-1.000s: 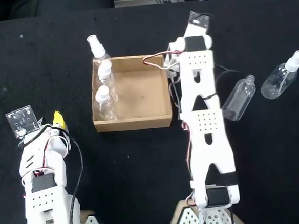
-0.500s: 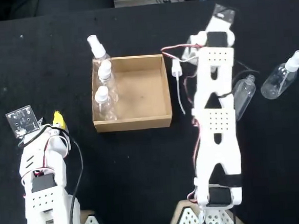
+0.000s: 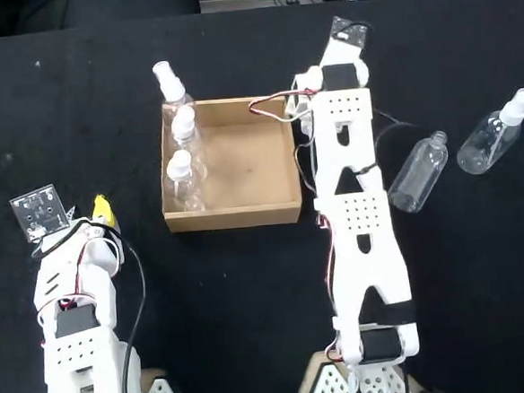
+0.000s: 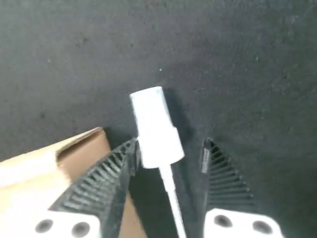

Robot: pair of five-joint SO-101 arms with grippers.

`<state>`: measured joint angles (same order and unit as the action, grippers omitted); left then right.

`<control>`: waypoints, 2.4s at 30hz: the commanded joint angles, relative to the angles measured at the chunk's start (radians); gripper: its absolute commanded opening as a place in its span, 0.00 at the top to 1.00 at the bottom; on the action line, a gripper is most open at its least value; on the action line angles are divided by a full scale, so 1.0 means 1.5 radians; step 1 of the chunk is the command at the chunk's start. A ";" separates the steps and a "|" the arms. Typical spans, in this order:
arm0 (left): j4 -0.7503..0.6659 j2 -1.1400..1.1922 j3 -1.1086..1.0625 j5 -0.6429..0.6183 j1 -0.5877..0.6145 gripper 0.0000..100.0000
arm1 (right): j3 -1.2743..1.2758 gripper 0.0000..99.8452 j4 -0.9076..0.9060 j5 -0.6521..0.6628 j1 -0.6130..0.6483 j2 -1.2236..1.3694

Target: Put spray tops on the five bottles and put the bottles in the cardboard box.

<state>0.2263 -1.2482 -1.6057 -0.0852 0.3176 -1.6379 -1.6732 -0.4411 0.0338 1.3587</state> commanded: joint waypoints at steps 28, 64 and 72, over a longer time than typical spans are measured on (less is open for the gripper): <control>-0.016 -0.011 0.008 0.007 0.006 0.87 | 0.012 0.81 -0.015 0.249 -0.026 -0.088; -0.016 -0.011 0.009 0.007 0.006 0.87 | 0.007 0.97 -0.061 0.433 -0.175 -0.103; -0.016 -0.011 0.009 0.007 0.006 0.87 | 0.165 0.97 -0.063 0.432 -0.236 -0.306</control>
<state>0.2263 -1.2482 -1.6057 -0.0852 0.3176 -1.5551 -1.7361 0.2018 -0.2716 1.1561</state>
